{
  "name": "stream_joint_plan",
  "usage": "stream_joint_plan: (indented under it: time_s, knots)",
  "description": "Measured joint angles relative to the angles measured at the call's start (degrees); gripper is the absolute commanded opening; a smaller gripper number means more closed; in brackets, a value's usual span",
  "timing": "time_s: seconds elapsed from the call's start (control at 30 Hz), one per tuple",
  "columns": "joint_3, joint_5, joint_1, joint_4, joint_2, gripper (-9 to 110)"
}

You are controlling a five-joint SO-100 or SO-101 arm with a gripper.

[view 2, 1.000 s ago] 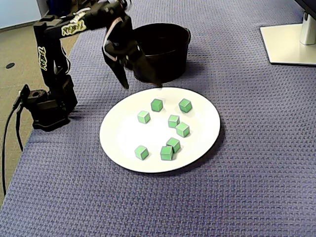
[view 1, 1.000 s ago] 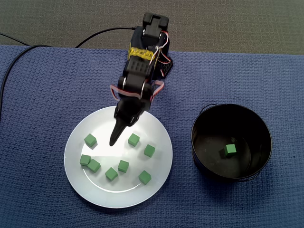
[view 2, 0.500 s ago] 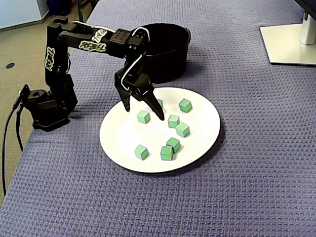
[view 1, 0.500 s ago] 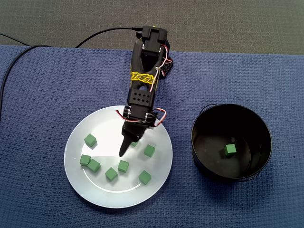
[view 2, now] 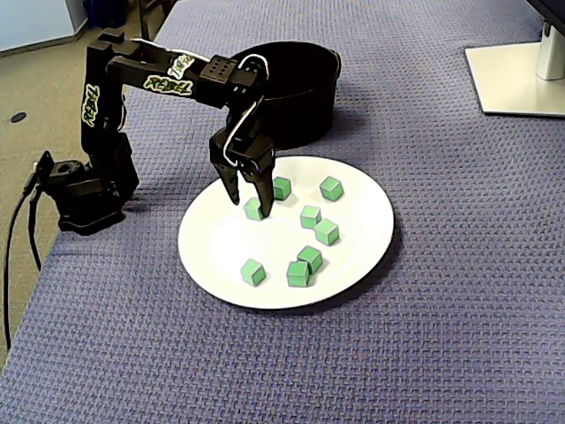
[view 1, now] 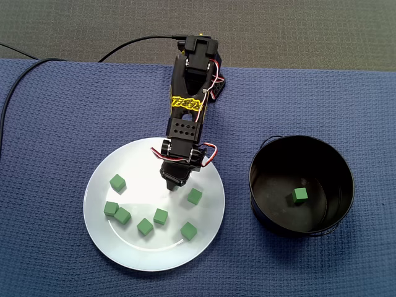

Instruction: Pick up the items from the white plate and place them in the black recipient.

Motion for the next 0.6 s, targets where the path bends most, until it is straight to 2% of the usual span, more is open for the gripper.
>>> stream_joint_plan:
  time_s: [0.17, 0.4, 0.6]
  knots:
    - [0.0, -0.9, 0.6, -0.1, 0.0, 0]
    - [-0.4, -2.8, 2.2, 0.8, 0.5, 0]
    - [-7.9, -7.8, 5.6, 8.3, 14.9, 0]
